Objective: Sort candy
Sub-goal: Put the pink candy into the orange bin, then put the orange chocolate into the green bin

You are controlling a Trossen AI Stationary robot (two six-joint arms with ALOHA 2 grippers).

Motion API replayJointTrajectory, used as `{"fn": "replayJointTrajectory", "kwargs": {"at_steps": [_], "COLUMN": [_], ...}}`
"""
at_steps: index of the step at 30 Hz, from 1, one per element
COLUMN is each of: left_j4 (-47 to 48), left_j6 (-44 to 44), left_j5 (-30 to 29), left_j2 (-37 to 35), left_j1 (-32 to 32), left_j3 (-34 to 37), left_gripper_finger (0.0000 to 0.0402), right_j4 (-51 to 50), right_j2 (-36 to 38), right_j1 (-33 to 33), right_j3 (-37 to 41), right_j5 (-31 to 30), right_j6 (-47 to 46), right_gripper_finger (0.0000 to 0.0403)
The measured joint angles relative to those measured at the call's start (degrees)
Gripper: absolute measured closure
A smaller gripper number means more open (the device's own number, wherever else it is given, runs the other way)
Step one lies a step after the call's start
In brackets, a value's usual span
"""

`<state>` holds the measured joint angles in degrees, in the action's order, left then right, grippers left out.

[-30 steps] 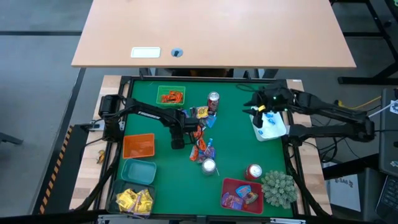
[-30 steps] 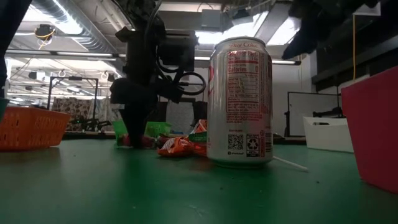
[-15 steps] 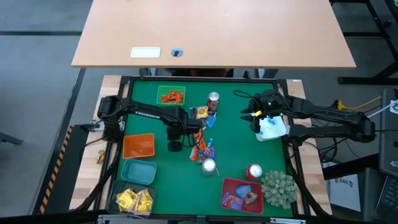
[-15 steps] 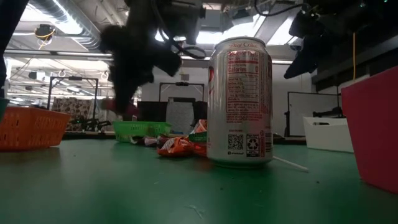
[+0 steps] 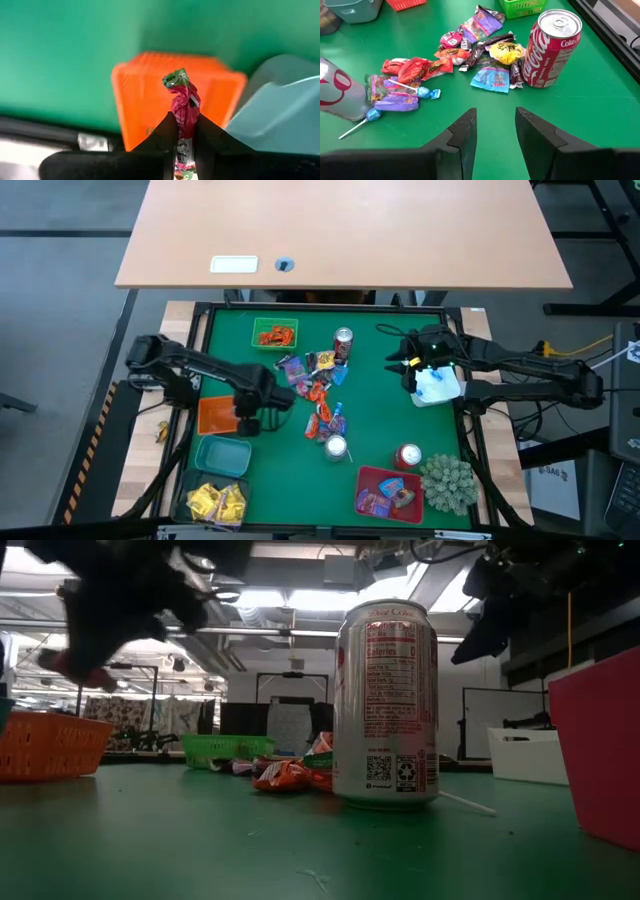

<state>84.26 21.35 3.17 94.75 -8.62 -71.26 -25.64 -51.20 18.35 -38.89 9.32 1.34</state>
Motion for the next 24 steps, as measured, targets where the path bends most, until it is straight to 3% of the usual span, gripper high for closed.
{"fn": "replayJointTrajectory", "kwargs": {"at_steps": [3,8,18,24], "left_j4": [1.2,2.8,0.9,-2.3], "left_j6": [6.2,11.0,13.0,14.3], "left_j5": [-3.3,-3.9,-4.4,-5.3], "left_j2": [-2.6,-3.7,-3.7,-3.7], "left_j1": [-1.7,-3.8,-4.6,-4.3], "left_j3": [3.5,8.0,12.0,11.4], "left_gripper_finger": [0.0373,0.0356,0.0276,0.0262], "right_j4": [0.6,0.7,0.7,0.7], "right_j2": [0.0,0.0,0.0,0.0], "right_j1": [0.0,0.0,0.0,0.0], "right_j3": [0.0,0.0,0.0,0.0], "right_j5": [0.0,0.0,0.0,0.0], "right_j6": [0.0,0.0,0.0,0.0], "right_gripper_finger": [0.0269,0.0269,0.0269,0.0269]}}
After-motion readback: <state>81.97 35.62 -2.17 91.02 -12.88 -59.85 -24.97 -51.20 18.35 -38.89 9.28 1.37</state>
